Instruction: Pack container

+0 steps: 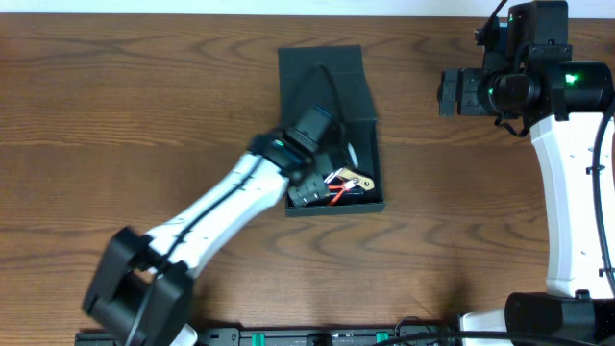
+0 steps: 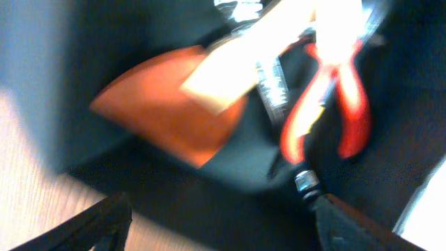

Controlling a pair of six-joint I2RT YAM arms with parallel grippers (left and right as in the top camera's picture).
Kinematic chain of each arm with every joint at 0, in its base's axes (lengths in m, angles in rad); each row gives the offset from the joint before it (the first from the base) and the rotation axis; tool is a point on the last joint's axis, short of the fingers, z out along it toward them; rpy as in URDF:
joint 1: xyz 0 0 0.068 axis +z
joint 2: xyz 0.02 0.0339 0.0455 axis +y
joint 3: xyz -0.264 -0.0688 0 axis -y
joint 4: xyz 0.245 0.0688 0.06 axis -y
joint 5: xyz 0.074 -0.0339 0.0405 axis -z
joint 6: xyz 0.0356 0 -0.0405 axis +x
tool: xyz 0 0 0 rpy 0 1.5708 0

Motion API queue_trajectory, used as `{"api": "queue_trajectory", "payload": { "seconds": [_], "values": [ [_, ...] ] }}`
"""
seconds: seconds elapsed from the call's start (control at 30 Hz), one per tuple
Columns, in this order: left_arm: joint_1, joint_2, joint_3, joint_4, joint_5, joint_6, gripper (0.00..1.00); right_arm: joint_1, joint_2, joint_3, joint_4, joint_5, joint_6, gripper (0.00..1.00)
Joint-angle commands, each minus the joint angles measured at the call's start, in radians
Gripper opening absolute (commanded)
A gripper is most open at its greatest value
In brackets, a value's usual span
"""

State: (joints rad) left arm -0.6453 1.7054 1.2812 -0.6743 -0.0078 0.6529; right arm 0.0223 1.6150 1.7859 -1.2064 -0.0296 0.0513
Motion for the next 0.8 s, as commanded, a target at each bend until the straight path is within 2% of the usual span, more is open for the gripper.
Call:
{"api": "queue_trajectory", "payload": {
  "seconds": [0.0,0.23,0.3,0.37,0.43,0.53,0.6,0.63,0.7,0.77],
  "values": [
    [0.082,-0.106,0.069,-0.031,-0.019,-0.171,0.87,-0.014,0.003,0.021,0.017,0.004,-0.041,0.99],
    [0.299,-0.212,0.101,-0.133,-0.019,-0.467,0.96,-0.062,0.002,0.099,0.049,-0.004,-0.047,0.99],
    [0.367,-0.226,0.101,-0.154,0.003,-0.582,0.98,-0.063,0.001,0.099,0.046,-0.093,-0.084,0.99],
    [0.426,-0.230,0.101,-0.167,0.111,-0.607,0.99,-0.063,0.002,0.092,0.048,-0.261,-0.130,0.99],
    [0.487,-0.227,0.101,-0.175,0.261,-0.627,1.00,-0.064,0.005,0.074,0.078,-0.406,-0.115,0.99],
    [0.554,-0.211,0.100,-0.177,0.393,-0.712,1.00,-0.070,0.024,0.053,0.129,-0.499,-0.024,0.99],
    [0.583,-0.198,0.100,-0.173,0.478,-0.719,1.00,-0.076,0.055,0.051,0.155,-0.525,0.016,0.99],
    [0.591,-0.192,0.100,-0.167,0.516,-0.719,1.00,-0.080,0.071,0.051,0.166,-0.542,0.028,0.96],
    [0.606,-0.174,0.100,-0.147,0.589,-0.731,1.00,-0.090,0.106,0.051,0.187,-0.588,0.047,0.83],
    [0.618,-0.149,0.100,-0.118,0.644,-0.751,0.98,-0.105,0.150,0.051,0.213,-0.655,0.081,0.63]
  ]
}}
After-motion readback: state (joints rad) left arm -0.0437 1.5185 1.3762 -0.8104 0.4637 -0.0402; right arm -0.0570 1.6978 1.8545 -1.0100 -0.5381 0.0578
